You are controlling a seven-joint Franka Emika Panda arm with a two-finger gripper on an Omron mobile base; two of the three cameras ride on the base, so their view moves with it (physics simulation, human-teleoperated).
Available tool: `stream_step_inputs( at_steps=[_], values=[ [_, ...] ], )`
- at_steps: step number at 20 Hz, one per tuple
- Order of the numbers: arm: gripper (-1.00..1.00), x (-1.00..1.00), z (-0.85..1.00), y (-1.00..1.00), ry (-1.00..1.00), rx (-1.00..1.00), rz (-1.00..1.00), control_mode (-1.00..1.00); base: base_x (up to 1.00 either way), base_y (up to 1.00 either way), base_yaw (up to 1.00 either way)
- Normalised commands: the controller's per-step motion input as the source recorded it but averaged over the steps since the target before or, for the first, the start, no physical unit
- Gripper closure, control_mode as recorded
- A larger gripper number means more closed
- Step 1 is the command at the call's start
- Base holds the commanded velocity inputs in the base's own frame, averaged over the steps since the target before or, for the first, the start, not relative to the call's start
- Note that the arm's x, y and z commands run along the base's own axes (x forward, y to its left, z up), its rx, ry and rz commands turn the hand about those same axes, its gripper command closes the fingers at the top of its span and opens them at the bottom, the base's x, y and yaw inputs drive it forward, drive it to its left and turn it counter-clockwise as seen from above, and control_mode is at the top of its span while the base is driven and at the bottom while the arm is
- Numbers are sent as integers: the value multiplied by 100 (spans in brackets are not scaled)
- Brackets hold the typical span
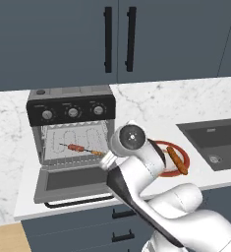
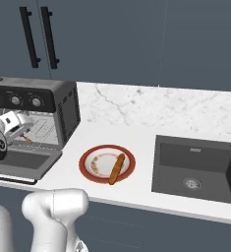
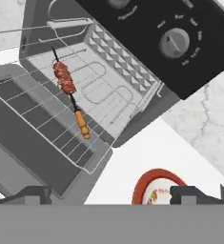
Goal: Pick up the kebab skewer and baguette bread, and place them inside the toaster oven. Close the toaster oven door and start by setting the timer.
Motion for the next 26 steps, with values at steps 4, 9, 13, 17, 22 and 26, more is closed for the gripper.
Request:
stream_step_inputs(
  at_steps=[4, 9, 13, 17, 22, 26],
  values=[
    [-100, -11, 1, -91, 5, 8, -35, -100, 0, 0, 0],
    [-100, 2, 4, -88, 22, 25, -21, -100, 0, 0, 0],
    [-100, 20, 0, -67, 36, 24, -15, -100, 0, 0, 0],
    [-100, 30, 0, -49, 24, 16, -12, -100, 0, 0, 0],
    [-100, 32, -8, -54, 23, 10, -12, -100, 0, 0, 0],
    [-100, 18, -30, -55, 7, 5, -13, -100, 0, 0, 0]
  ],
)
